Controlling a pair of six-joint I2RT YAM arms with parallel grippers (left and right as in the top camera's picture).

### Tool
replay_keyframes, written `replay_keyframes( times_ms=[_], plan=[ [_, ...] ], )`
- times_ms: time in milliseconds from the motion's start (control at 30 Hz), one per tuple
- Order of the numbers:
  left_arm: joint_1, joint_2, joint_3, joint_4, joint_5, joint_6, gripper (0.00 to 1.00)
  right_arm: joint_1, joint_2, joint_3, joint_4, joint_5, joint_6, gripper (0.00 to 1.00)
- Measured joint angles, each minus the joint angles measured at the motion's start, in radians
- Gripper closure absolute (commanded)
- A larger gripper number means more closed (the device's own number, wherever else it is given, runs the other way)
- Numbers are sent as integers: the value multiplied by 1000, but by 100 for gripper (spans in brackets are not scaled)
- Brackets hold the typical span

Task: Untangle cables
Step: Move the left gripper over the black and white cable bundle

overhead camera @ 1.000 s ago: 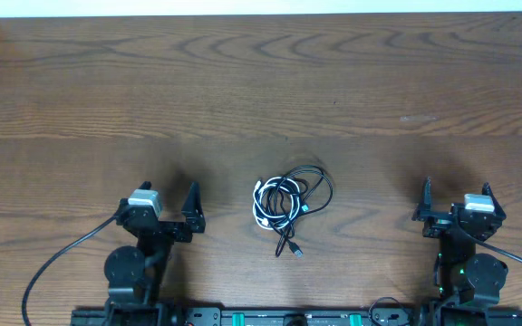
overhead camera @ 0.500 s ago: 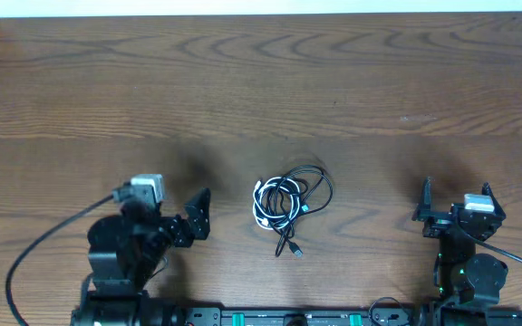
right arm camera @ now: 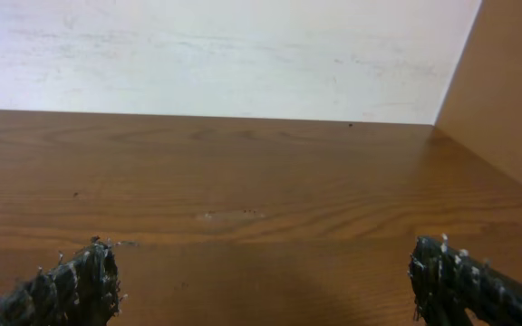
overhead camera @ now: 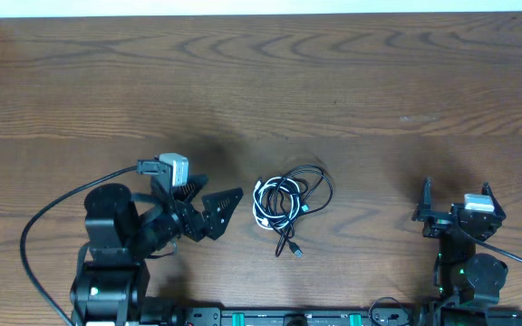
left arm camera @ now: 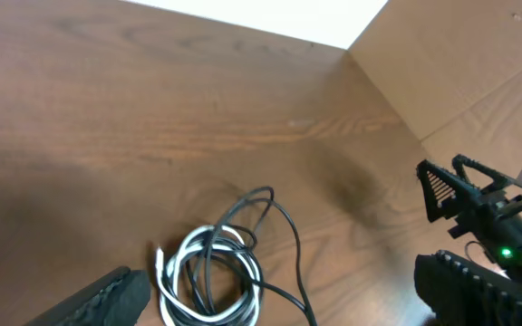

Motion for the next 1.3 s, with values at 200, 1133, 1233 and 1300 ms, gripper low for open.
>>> replay_keyframes(
  times_ms=[200, 1133, 1233, 1300],
  plan=[
    [0, 95, 0, -11, -3, -156, 2, 0, 0, 0, 0, 0, 0, 1],
    [-130, 239, -11, -251, -287, -656, 13, 0, 0, 0, 0, 0, 0, 1],
    [-246, 243, -14, -196, -433, -655, 14, 0, 0, 0, 0, 0, 0, 1],
    [-333, 255, -14, -134, -534, -633, 14, 0, 0, 0, 1, 0, 0, 1]
  ],
)
